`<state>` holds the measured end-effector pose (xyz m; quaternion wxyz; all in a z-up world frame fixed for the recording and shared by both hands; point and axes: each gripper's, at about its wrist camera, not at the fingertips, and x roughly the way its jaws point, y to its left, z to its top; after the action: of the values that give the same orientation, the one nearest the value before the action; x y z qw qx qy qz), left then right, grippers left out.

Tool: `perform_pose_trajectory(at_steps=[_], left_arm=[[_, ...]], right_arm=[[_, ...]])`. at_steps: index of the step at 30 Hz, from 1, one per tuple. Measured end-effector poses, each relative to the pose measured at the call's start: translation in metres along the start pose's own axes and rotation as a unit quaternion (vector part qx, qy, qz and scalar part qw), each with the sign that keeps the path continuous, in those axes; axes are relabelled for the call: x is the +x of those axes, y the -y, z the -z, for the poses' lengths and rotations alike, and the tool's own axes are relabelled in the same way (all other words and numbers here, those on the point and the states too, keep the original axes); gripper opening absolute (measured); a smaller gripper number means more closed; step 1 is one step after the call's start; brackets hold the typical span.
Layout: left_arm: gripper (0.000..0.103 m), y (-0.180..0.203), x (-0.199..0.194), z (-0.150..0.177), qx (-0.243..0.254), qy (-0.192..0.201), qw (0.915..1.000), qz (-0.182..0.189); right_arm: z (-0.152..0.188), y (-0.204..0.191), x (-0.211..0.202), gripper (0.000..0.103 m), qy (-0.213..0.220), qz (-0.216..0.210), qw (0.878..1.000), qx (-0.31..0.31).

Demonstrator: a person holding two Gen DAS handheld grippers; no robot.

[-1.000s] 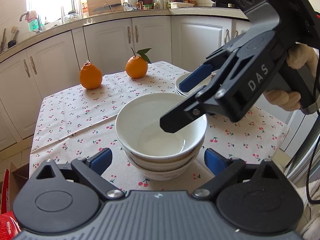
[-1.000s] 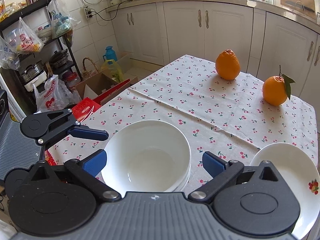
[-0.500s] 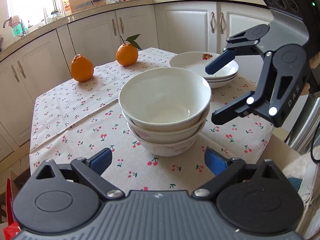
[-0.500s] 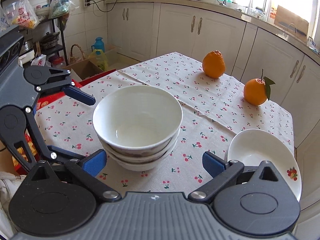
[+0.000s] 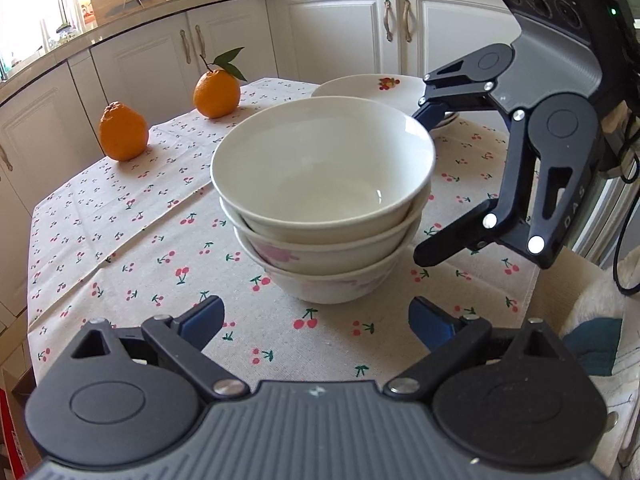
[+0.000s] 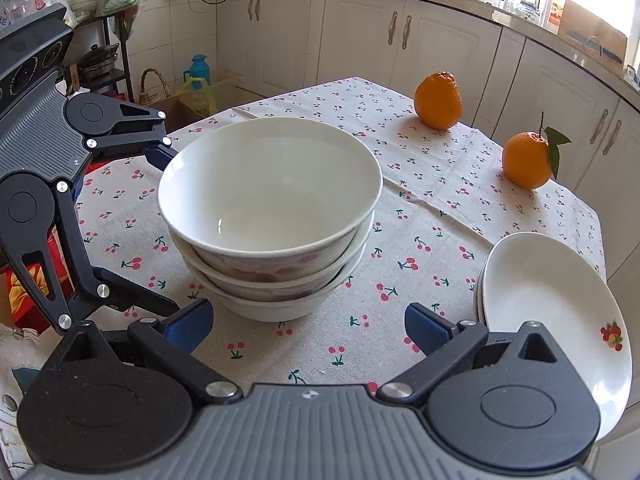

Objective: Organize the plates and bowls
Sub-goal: 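Grip the stack of three bowls from opposite sides with both tools, then lift the bowl stack with both tools and lower it onto the plate stack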

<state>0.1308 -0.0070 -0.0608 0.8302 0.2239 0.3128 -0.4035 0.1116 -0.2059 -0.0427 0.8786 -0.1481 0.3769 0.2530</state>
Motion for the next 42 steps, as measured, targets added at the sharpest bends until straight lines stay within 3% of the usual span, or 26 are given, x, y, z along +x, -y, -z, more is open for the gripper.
perform_pose_trajectory(at_steps=[6,17,22,30,42], left_arm=[[0.098,-0.013,0.007,-0.004,0.008,0.001,0.9999,0.013],[0.097,-0.019,0.016,-0.014,0.053,0.008,0.9965,0.063],[0.096,-0.026,0.022,-0.015,0.030,0.002,0.9957,0.088],[0.093,-0.028,0.024,-0.019,0.045,-0.007,0.9940,0.100],[0.082,-0.028,0.024,-0.025,0.076,-0.012,0.9880,0.134]], right_arm=[[-0.004,-0.002,0.006,0.103,-0.006,0.002,1.000,-0.025],[-0.011,-0.001,0.011,0.103,-0.012,-0.031,0.997,-0.063],[-0.017,0.001,0.012,0.103,-0.015,-0.036,0.995,-0.091],[-0.023,-0.001,0.017,0.102,-0.034,-0.055,0.988,-0.139],[-0.036,-0.001,0.024,0.091,-0.051,-0.104,0.980,-0.161]])
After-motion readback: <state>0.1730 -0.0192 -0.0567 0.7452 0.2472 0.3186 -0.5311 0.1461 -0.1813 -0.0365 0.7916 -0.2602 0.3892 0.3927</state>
